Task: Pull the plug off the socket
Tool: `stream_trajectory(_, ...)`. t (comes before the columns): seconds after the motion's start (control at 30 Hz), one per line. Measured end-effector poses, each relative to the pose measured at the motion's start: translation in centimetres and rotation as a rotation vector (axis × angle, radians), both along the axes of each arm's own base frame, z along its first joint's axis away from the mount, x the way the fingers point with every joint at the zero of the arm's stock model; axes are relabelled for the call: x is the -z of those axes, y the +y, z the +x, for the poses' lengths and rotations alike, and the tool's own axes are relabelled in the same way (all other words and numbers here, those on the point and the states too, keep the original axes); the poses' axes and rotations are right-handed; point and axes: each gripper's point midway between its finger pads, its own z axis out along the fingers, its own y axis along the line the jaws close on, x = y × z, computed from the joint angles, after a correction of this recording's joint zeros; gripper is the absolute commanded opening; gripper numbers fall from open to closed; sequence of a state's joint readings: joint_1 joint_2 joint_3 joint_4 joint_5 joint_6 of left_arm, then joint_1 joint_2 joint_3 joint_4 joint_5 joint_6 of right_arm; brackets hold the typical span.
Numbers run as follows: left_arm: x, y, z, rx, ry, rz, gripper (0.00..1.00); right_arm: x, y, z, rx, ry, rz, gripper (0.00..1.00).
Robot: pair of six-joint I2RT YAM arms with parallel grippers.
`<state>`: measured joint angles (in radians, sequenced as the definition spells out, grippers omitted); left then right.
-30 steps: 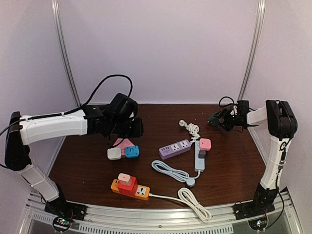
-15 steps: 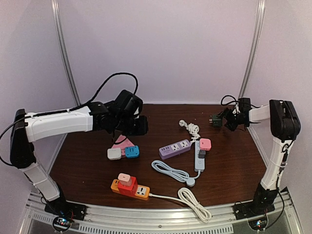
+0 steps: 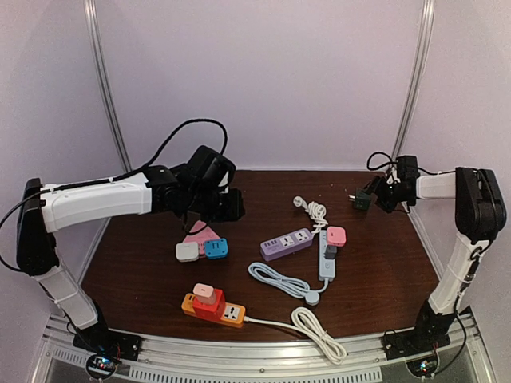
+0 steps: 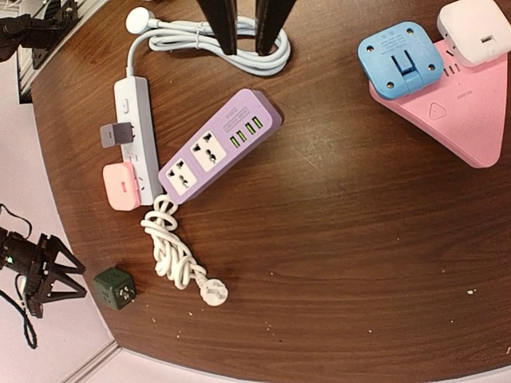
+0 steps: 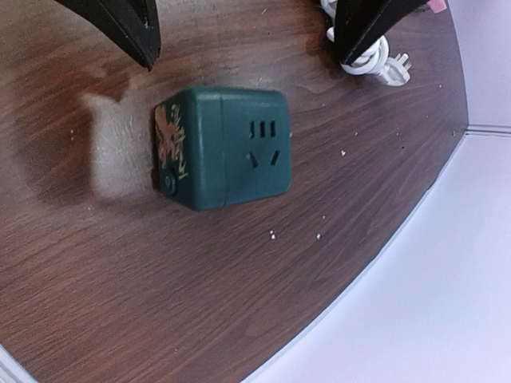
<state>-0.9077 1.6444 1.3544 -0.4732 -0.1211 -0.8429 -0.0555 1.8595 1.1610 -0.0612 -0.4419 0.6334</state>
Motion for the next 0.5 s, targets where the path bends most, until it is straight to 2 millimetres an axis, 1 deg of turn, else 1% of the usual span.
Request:
stream_trajectory(0.07, 0.0, 0.0, 0.0, 0.006, 0.008, -0.005, 0.10, -1.2, 0.4, -1.1, -0.009, -0.014, -0.020, 0.76)
stream_trajectory(0.1, 0.1, 0.0, -0.1, 0.010, 0.011, -0.008, 0.10, -1.9, 0.9, -1.6, -0.021, -0.025, -0.032, 0.75)
stream_trajectory(0.17, 0.1, -0.1, -0.1, 0.017, 0.017, -0.011, 0.10, -3.1, 2.6, -2.7, -0.055, -0.049, -0.057, 0.75)
stream_trajectory(0.23, 0.2, -0.2, -0.3, 0.030, 0.025, -0.014, 0.10, -3.8, 4.7, -4.0, -0.102, -0.062, -0.083, 0.75)
stream_trajectory(0.27, 0.4, -0.3, -0.4, 0.037, 0.031, -0.015, 0.10, -4.0, 6.3, -5.0, -0.137, -0.061, -0.100, 0.74)
stream_trajectory(0.37, 1.0, -0.6, -0.9, 0.066, 0.057, -0.018, 0.10, -3.8, 10.0, -7.8, -0.229, -0.051, -0.150, 0.72)
stream_trajectory(0.4, 1.3, -0.7, -1.1, 0.075, 0.067, -0.018, 0.10, -3.6, 10.8, -8.6, -0.250, -0.044, -0.166, 0.71)
stream_trajectory(0.43, 1.7, -0.9, -1.3, 0.086, 0.080, -0.018, 0.10, -3.3, 11.8, -9.8, -0.273, -0.034, -0.187, 0.70)
stream_trajectory(0.5, 2.3, -1.1, -1.7, 0.102, 0.102, -0.017, 0.10, -2.8, 12.7, -11.6, -0.297, -0.017, -0.220, 0.68)
